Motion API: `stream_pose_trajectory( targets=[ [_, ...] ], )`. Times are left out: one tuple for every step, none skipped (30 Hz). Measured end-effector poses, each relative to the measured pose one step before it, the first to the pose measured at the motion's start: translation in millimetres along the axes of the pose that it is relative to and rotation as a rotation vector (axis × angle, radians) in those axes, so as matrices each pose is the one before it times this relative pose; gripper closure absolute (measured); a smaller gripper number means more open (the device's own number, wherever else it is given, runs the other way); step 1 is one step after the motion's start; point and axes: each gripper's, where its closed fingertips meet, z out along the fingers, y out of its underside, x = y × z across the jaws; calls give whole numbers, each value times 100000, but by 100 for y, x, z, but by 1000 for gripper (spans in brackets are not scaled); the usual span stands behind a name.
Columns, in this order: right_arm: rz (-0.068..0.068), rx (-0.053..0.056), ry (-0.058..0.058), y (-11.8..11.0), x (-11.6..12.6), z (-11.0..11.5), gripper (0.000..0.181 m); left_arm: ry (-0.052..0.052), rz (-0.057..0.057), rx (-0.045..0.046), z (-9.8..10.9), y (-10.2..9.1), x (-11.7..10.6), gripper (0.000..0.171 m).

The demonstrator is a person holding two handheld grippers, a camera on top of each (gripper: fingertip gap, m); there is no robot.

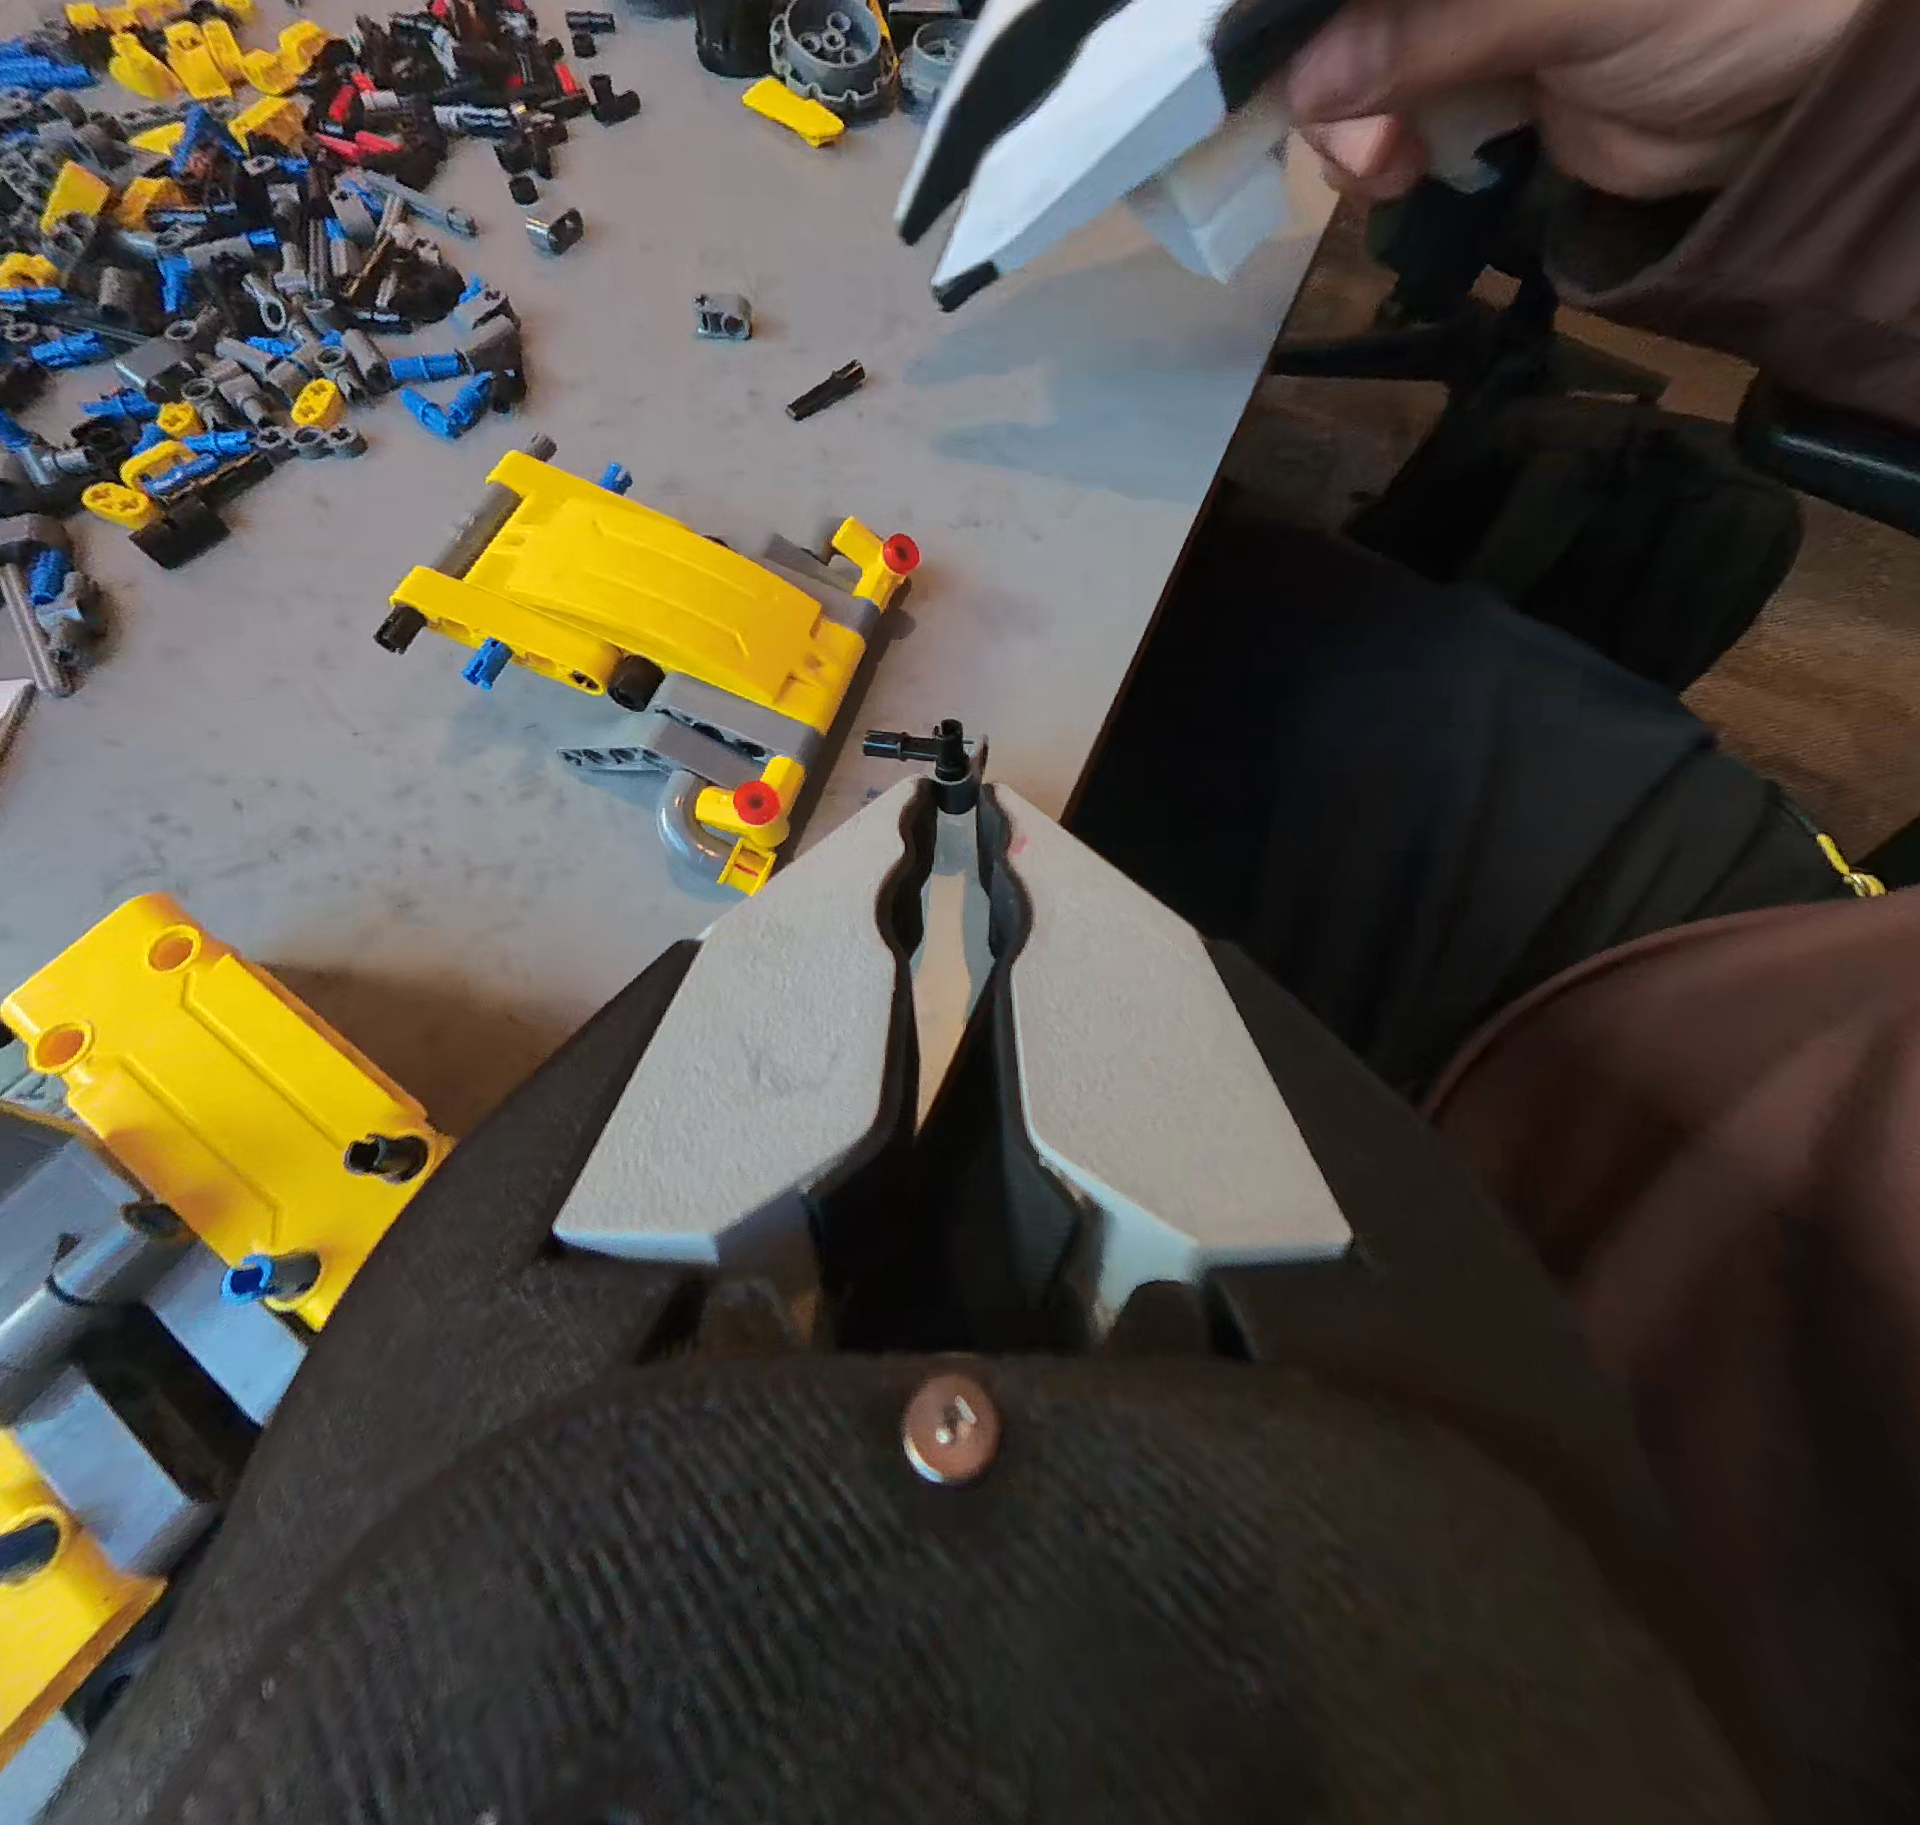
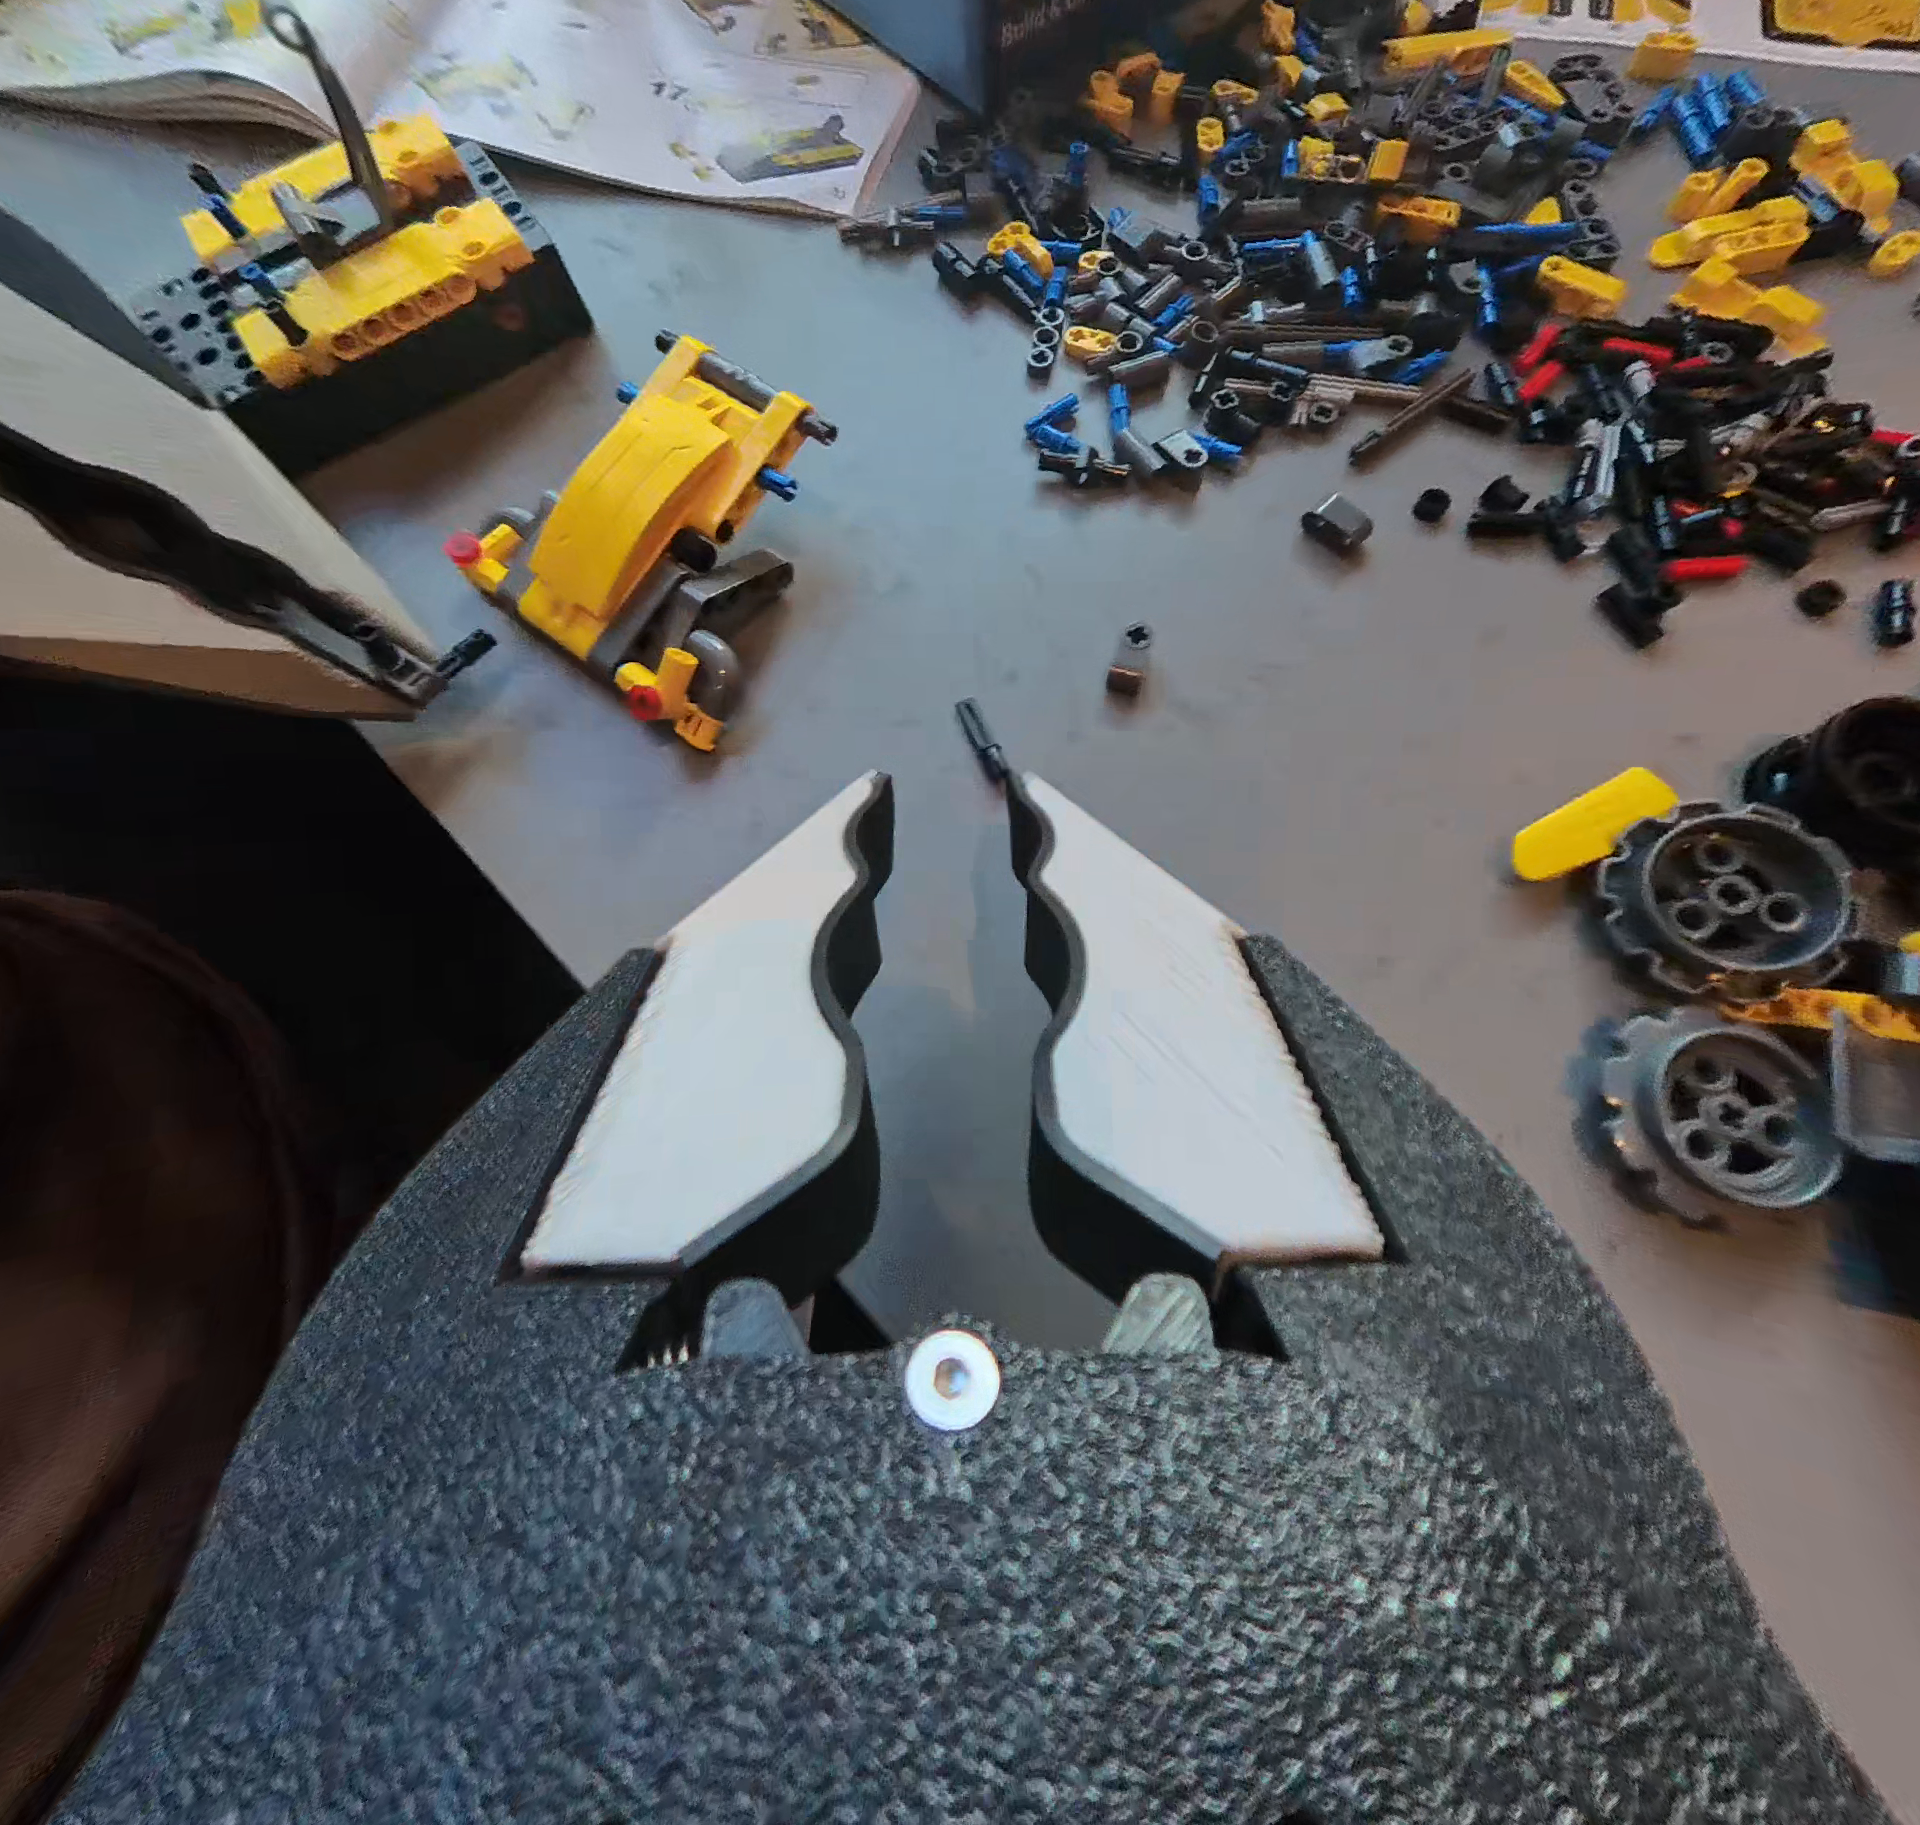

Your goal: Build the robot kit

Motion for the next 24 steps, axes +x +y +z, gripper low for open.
stream_pose_trajectory(
  targets=[
    [-1572,-1870,515,-20,427,287,163,-530,1852,572,-37,-148,165,166],
    [-1331,-2496,-223,100,292,353,162,-617,1609,-162,-25,-70,176,166],
    [-939,-2004,-1220,50,67,337,162,-492,863,-653,13,17,155,166],
    [-294,-835,-1582,-86,-135,259,162,-340,264,133,13,-23,117,166],
    [279,592,-2449,-268,-493,118,162,55,-355,472,10,-16,72,166],
    [-320,2174,-5052,-461,-1195,-21,162,420,-993,5,33,62,40,166],
    [-1891,2791,-6956,-502,-1790,-64,161,279,-1281,36,2,66,-34,166],
    [-3996,1876,-6714,-306,-1977,47,161,331,-1062,799,-57,-67,-41,166],
    [-6200,474,-5884,-47,-1994,197,161,927,-668,1064,-81,-116,44,166],
    [-7305,-491,-4038,89,-1738,344,160,1108,-1005,689,-60,-98,36,166],
    [-6819,-567,-1211,42,-1253,438,160,2000,-1446,722,-20,-124,131,166],
    [-5648,-69,-495,-56,-1003,472,160,3260,-1793,1113,-4,-192,261,166],
    [-4133,308,-91,-111,-698,483,163,3281,-2087,2108,-55,-328,248,166],
    [-1924,697,1687,-100,-157,470,167,2044,-2233,2451,-117,-347,67,166],
    [282,936,1146,-75,9,458,167,1664,-2246,2040,-145,-305,29,166],
    [1514,911,-875,-87,-130,352,167,1246,-1573,2162,-178,-310,8,166],
    [2280,1939,-464,-254,38,183,167,573,-54,2473,-205,-328,13,166],
    [3179,3236,-627,-438,101,7,167,285,1254,2378,-202,-278,94,166],
    [3981,2730,-2277,-387,-44,-82,167,93,1898,2293,-212,-272,140,166],
    [4406,1549,-2071,-191,73,-147,165,485,2956,3276,-235,-424,293,166],
    [4587,1447,-1580,-135,210,-213,162,690,3577,3187,-229,-440,363,166],
    [5166,2468,-3227,-259,-7,-289,158,542,3710,1756,-127,-298,317,166],
    [5563,3817,-5269,-481,-316,-363,157,-242,3590,601,-39,-129,136,166],
    [4347,4701,-5540,-639,-455,-411,156,-599,3143,426,-2,-78,16,166]
  ],
)
